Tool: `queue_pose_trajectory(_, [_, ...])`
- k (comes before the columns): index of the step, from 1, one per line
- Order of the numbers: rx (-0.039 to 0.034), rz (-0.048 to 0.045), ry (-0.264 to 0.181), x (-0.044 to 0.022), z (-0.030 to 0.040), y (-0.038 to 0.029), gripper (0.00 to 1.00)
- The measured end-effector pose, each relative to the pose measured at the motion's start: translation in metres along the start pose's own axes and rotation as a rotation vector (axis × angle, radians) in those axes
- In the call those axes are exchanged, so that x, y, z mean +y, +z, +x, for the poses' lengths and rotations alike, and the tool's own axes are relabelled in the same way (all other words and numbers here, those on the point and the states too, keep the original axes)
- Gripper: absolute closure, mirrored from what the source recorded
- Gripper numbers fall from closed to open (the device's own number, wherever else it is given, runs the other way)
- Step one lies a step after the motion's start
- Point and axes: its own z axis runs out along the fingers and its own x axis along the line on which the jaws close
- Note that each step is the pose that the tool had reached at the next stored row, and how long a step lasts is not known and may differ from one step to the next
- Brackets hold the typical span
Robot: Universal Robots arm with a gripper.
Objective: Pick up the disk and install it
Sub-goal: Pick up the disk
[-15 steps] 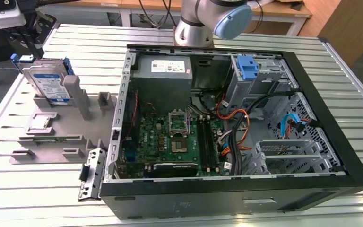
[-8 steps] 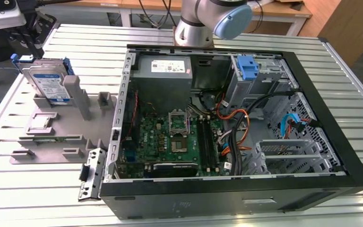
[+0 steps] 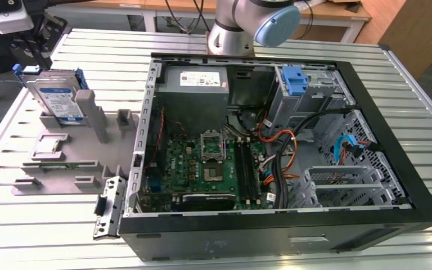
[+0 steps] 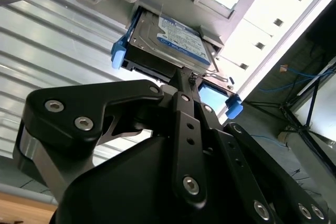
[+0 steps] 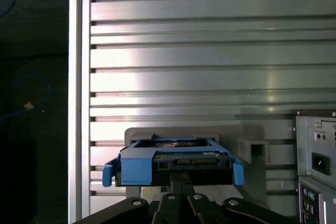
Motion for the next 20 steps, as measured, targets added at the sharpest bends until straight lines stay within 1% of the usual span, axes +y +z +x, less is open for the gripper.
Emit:
queue_pose_trajectory(6, [0.0039, 0.0014, -0.074, 0.0000, 0.0000, 0.0000, 0.90])
queue_pose_trajectory(16, [0.0109, 0.0017, -0.212, 0.0000, 0.0000, 0.0000, 0.90])
queue_pose_trajectory(17, [0.0113, 0.0018, -0.219, -0.0001, 0.0000, 0.0000, 0.90])
queue_pose_trajectory(20, [0.0114, 0.0019, -0.220, -0.0001, 0.0000, 0.0000, 0.90])
